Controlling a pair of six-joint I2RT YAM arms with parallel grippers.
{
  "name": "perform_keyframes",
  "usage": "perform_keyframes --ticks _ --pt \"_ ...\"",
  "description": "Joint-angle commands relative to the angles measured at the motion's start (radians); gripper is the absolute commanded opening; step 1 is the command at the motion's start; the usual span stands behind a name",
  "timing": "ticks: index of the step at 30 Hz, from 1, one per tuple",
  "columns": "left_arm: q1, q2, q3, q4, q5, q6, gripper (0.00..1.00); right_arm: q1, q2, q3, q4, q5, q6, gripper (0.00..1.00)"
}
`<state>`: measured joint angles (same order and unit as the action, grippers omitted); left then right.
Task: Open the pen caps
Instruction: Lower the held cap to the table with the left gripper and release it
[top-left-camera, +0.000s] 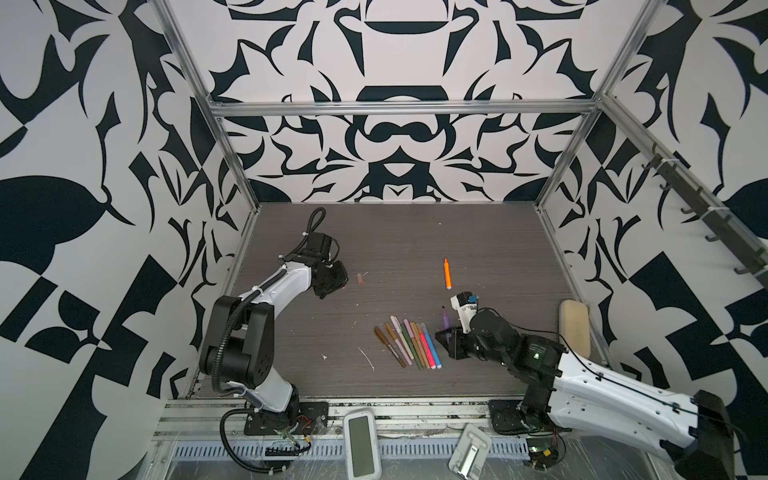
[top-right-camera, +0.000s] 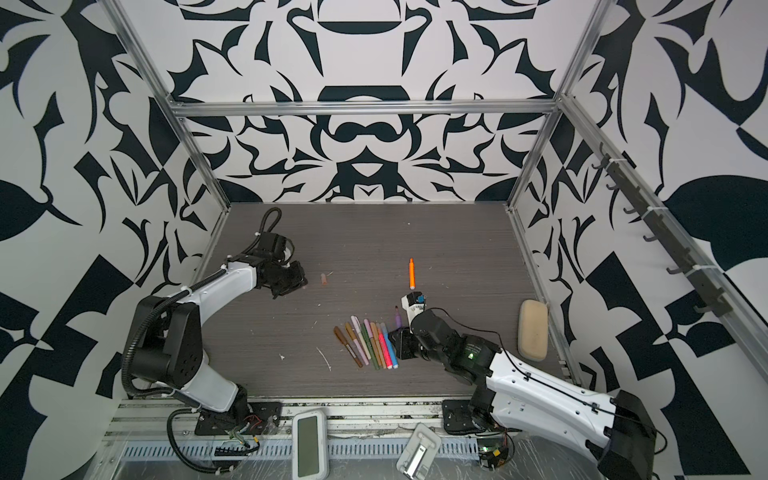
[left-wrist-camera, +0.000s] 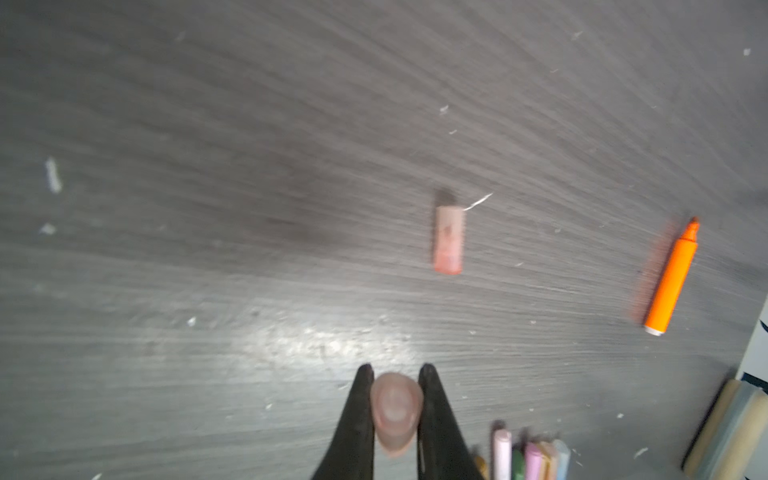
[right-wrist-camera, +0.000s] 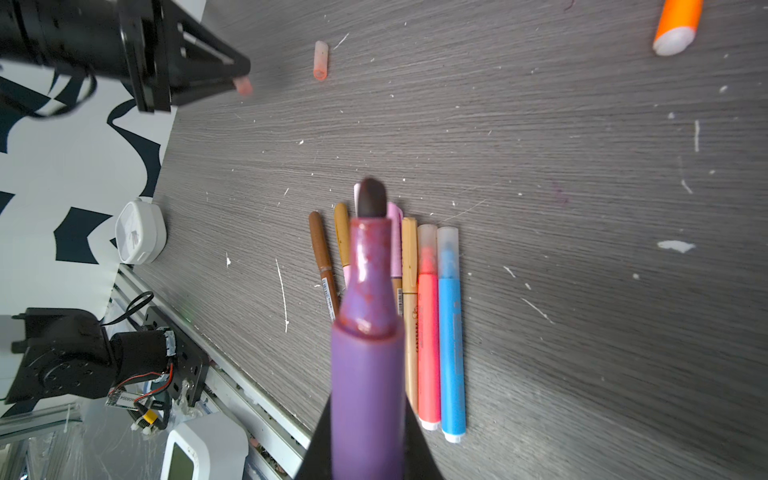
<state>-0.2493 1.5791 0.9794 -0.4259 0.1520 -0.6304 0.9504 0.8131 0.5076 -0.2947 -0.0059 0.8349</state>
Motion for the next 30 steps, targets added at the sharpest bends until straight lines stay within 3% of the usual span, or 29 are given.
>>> perform_keyframes --ticks 1,12,30 --pt "0.024 -0.053 -0.076 0.121 0.015 -0.056 0.0 -0.001 0.007 0.009 -0.013 0.022 0.005 0.0" --pt "0.074 -0.09 -0.222 0.218 0.048 -0.058 0.0 -0.002 0.072 -0.018 0.063 0.002 0.027 0.0" --pt "0.09 0.043 -0.228 0.211 0.107 -0.01 0.0 -0.001 -0.012 -0.069 0.041 0.014 0.039 0.0"
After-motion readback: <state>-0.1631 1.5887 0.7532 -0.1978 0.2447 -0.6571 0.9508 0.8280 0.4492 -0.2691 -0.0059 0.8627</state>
